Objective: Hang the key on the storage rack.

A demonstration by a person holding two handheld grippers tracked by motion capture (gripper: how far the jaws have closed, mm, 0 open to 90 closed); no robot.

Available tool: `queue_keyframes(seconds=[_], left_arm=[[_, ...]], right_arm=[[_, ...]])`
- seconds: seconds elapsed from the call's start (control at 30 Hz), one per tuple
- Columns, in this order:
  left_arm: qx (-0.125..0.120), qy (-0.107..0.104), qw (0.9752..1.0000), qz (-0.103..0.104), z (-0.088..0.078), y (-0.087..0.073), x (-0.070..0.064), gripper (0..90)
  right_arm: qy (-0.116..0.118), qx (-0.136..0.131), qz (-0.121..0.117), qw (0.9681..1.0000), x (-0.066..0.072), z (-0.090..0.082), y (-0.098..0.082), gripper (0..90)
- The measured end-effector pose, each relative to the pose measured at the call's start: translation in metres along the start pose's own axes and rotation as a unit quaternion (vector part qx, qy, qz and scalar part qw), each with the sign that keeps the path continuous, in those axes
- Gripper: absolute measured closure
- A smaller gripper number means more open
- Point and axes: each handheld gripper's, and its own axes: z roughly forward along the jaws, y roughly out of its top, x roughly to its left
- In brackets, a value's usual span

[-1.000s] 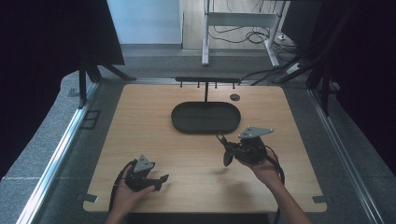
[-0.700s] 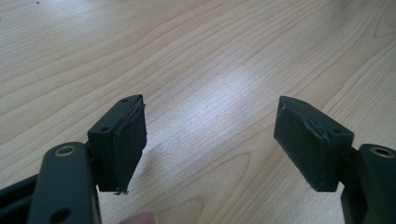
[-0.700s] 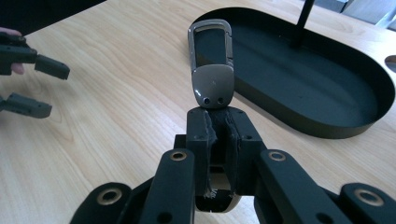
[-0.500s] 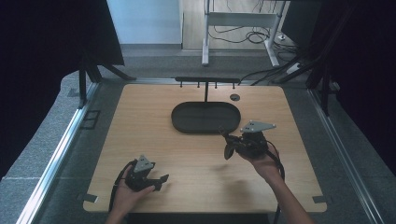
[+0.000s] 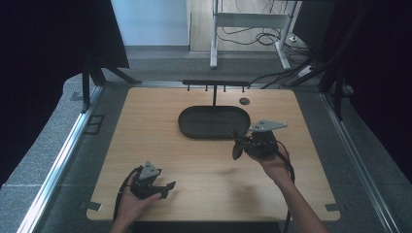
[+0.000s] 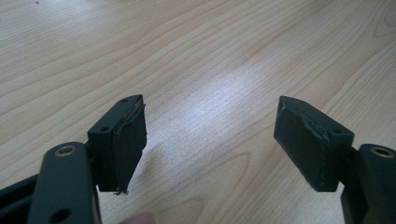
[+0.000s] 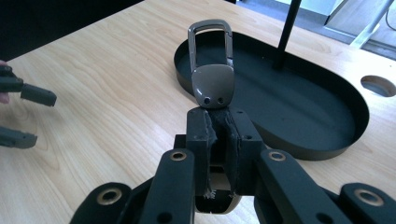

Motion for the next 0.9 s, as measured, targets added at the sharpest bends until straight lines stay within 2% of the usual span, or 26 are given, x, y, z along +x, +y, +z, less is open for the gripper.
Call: queue_keyframes(seconds=[0.8,0.9], left_arm=[[-0.002,0.0,1.0,-0.001,-0.001,0.0,0.001,25.8],[-0.001,0.0,1.0,-0.001,-0.001,0.0,0.001,25.8]], right_arm=[[-0.022,-0.018,0.017,0.9995,-0.015,0.006,0.025,80.7],[-0.031,-0.021,0.017,0.9992,-0.017,0.008,0.03,80.7]])
